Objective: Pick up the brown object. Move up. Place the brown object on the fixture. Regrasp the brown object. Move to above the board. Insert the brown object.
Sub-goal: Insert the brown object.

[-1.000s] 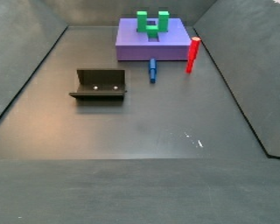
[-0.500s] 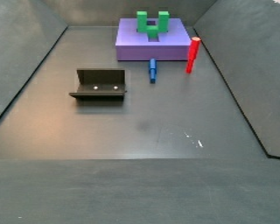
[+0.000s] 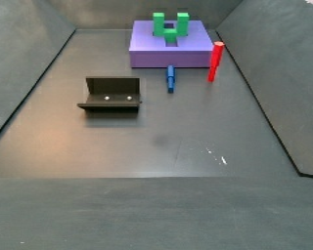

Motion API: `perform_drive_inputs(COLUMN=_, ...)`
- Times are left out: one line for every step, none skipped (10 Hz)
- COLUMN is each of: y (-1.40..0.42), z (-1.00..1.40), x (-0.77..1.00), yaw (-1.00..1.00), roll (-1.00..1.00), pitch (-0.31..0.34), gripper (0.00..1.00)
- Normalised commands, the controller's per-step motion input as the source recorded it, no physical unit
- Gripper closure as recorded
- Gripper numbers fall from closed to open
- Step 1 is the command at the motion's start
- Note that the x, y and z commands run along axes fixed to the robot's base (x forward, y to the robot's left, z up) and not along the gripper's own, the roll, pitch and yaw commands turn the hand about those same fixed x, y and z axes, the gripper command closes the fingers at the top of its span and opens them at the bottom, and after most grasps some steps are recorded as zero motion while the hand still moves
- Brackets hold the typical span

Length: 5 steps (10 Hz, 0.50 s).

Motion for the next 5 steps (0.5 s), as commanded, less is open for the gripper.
perform_drive_inputs(y=0.0, z=0.0, x=-0.01, yaw=-0.03, roll=-0.01, pitch=0.0, gripper=1.0)
perform_drive_inputs(y=0.0, z=0.0, x=-0.01, yaw=-0.06, roll=-0.01, pitch=0.0, gripper=1.0)
perform_drive_inputs(y=0.0, z=0.0, x=0.0, yaw=-0.1, roll=0.0, pitch=0.0, gripper=1.0)
perform_drive_inputs(y=0.0, z=0.0, x=0.0, yaw=-0.19, roll=0.0, pitch=0.0, gripper=1.0)
perform_drive_inputs(y=0.0, z=0.0, x=0.01, yaw=-0.38, roll=-0.05, pitch=0.0, gripper=1.0)
